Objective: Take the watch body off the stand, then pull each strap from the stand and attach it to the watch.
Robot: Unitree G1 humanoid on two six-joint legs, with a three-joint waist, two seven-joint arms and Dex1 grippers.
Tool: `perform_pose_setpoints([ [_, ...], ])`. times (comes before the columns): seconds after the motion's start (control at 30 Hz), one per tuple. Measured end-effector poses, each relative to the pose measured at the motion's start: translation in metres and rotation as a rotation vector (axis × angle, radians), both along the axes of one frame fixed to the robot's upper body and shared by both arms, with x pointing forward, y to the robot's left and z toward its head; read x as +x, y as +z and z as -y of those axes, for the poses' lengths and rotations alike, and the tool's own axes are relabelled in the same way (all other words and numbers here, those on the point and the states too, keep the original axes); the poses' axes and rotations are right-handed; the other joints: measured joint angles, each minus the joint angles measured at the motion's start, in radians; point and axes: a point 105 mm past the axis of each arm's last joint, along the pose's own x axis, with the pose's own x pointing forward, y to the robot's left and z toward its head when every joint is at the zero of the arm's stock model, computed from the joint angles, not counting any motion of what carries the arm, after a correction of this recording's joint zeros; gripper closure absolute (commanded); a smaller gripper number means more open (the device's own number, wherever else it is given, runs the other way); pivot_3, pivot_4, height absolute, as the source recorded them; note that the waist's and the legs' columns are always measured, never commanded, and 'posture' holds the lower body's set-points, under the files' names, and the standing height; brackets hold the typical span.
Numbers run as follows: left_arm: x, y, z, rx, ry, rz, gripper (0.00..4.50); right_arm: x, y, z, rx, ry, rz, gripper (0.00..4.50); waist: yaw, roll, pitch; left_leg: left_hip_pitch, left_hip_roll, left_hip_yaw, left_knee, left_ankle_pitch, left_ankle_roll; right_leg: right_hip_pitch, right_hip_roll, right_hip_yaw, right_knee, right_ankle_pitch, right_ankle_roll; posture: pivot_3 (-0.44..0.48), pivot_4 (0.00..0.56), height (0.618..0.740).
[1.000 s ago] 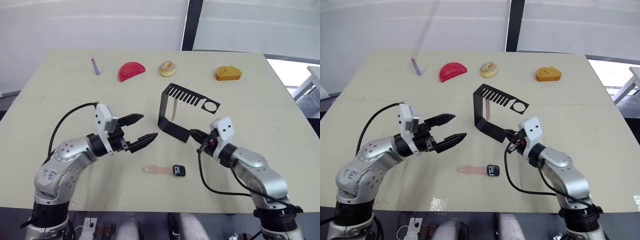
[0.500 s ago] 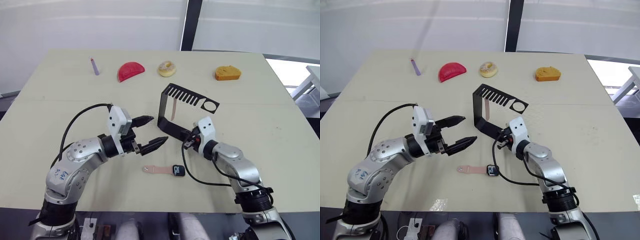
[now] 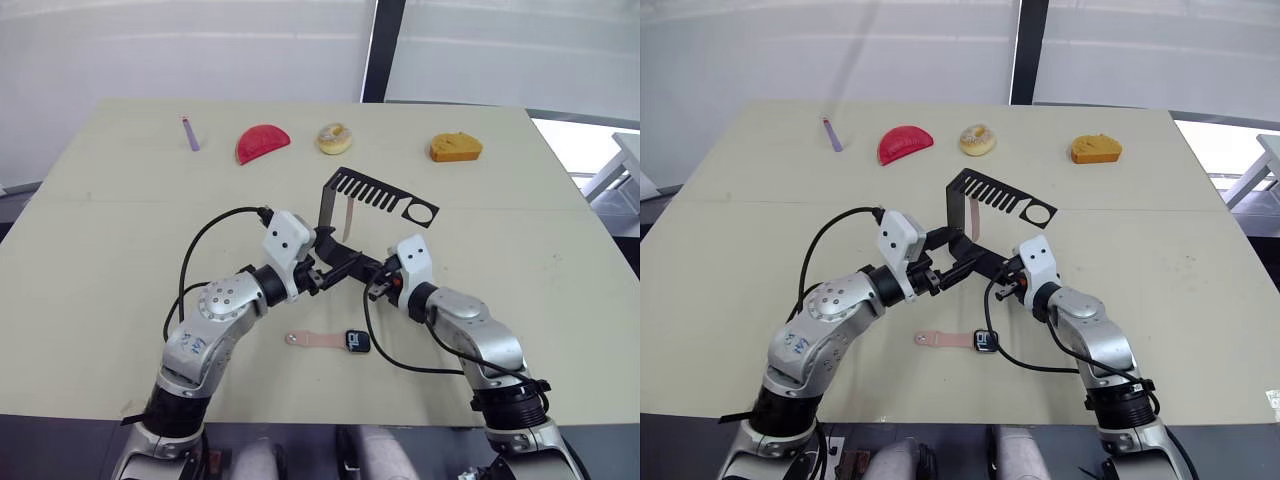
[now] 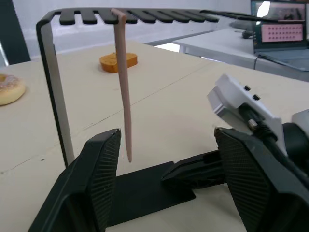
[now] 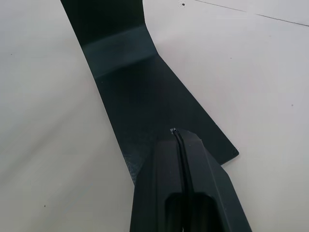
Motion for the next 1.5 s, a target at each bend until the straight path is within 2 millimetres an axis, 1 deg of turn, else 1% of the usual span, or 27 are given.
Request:
perform_pose_setpoints([
  [0.17, 0.016, -0.001, 0.008, -0.008, 0.083, 0.03, 1.3, -0.004, -0.001, 0.001, -0.001, -0.007, -0.001, 4.5, 0.002, 0.0, 0.0, 0.0, 0.0, 0.0, 0.0, 0.0, 0.0, 0.0, 0.0, 0.0, 0.0, 0.0, 0.0, 0.0, 0.15, 0.737],
  [0.37, 0.022, -0.003, 0.024, -0.007, 0.093, 0.058, 1.3, -0.005, -0.001, 0.001, -0.002, -0.01, -0.003, 4.5, 0.001, 0.0, 0.0, 0.0, 0.0, 0.0, 0.0, 0.0, 0.0, 0.0, 0.0, 0.0, 0.0, 0.0, 0.0, 0.0, 0.15, 0.737],
  [0.53, 0.031, -0.009, 0.026, 0.002, 0.134, 0.063, 1.3, -0.005, -0.001, 0.001, -0.003, -0.012, -0.004, 4.5, 0.001, 0.0, 0.0, 0.0, 0.0, 0.0, 0.0, 0.0, 0.0, 0.0, 0.0, 0.0, 0.0, 0.0, 0.0, 0.0, 0.15, 0.737],
  [0.7, 0.035, -0.004, 0.036, -0.018, 0.129, 0.085, 1.3, -0.005, 0.0, 0.001, -0.005, -0.014, -0.006, 4.5, 0.002, 0.0, 0.0, 0.0, 0.0, 0.0, 0.0, 0.0, 0.0, 0.0, 0.0, 0.0, -0.001, 0.0, 0.0, 0.0, 0.15, 0.737],
  [0.77, 0.036, -0.005, 0.038, -0.014, 0.128, 0.09, 1.87, -0.005, 0.0, 0.001, -0.005, -0.014, -0.005, 4.5, 0.001, 0.0, 0.0, 0.0, 0.0, 0.0, 0.0, 0.0, 0.0, 0.0, 0.0, 0.0, 0.0, 0.0, 0.0, 0.0, 0.15, 0.737],
  [0.8, 0.037, -0.005, 0.039, -0.012, 0.129, 0.091, 2.23, -0.005, 0.0, 0.001, -0.005, -0.015, -0.006, 4.5, 0.002, 0.0, 0.0, 0.0, 0.0, 0.0, 0.0, 0.0, 0.0, 0.0, 0.0, 0.0, -0.001, 0.0, 0.0, 0.0, 0.15, 0.737],
  [0.87, 0.04, -0.006, 0.039, -0.005, 0.135, 0.09, 3.18, -0.005, 0.0, 0.001, -0.005, -0.015, -0.006, 4.5, 0.001, 0.0, 0.0, 0.0, 0.0, 0.0, 0.0, 0.0, 0.0, 0.0, 0.0, 0.0, -0.001, 0.0, 0.0, 0.0, 0.15, 0.737],
  [0.93, 0.04, -0.005, 0.039, -0.005, 0.139, 0.096, 4.28, -0.005, 0.0, 0.001, -0.005, -0.015, -0.006, 4.5, 0.001, 0.0, 0.0, 0.0, 0.0, 0.0, 0.0, 0.0, 0.0, 0.0, 0.0, 0.0, -0.001, 0.0, 0.0, 0.0, 0.15, 0.737],
  [0.97, 0.041, -0.004, 0.039, -0.007, 0.14, 0.098, 4.4, -0.005, 0.0, 0.001, -0.005, -0.015, -0.006, 4.5, 0.001, 0.0, 0.0, 0.0, 0.0, 0.0, 0.0, 0.0, 0.0, 0.0, 0.0, 0.0, -0.001, 0.0, 0.0, 0.0, 0.15, 0.737],
  [1.37, 0.043, 0.004, 0.032, -0.046, 0.163, 0.111, 4.4, -0.004, 0.0, 0.001, -0.006, -0.016, -0.008, 4.5, 0.001, 0.0, 0.0, 0.0, 0.0, 0.0, -0.001, 0.0, 0.0, 0.0, 0.0, 0.0, -0.001, 0.0, 0.0, 0.0, 0.15, 0.737],
  [1.5, 0.041, 0.007, 0.033, -0.053, 0.152, 0.126, 4.4, -0.003, 0.001, 0.001, -0.007, -0.016, -0.011, 4.5, 0.001, 0.0, 0.0, 0.0, 0.0, 0.0, -0.001, 0.0, 0.0, 0.0, 0.0, 0.0, -0.001, 0.0, 0.0, 0.0, 0.15, 0.737],
])
